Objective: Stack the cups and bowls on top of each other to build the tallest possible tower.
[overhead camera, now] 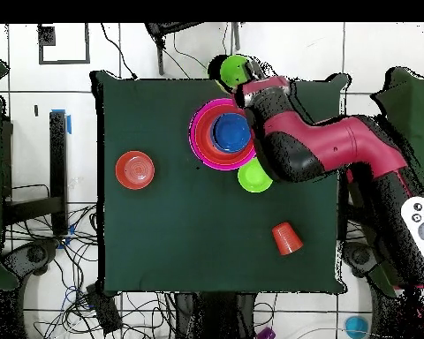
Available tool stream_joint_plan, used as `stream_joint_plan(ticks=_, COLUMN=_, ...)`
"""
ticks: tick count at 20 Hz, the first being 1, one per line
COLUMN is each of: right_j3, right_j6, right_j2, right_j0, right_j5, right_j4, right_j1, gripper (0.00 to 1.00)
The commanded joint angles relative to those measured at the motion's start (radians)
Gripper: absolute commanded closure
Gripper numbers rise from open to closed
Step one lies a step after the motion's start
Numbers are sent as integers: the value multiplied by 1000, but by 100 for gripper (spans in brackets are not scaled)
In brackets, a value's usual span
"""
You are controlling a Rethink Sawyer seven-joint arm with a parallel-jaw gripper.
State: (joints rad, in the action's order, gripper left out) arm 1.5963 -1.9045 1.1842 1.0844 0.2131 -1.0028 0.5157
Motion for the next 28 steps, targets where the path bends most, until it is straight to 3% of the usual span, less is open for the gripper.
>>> stream_joint_plan(ticks=1, right_j3=-13, right_j6=344, right_j2=-30, right_j0=-28, right_j5=188, right_j4=9, right_j1=-46, gripper=100)
stream_joint_plan(ticks=17, right_j3=-52, right_j6=305, right_j2=-65, right_j0=-78, right_j5=318, right_j4=76, right_j1=-50, gripper=100)
stream_joint_plan(ticks=28, right_j3=-83, right_j6=297, right_j2=-72, right_j0=-109, right_j5=347, right_j4=72, right_j1=-28, gripper=100)
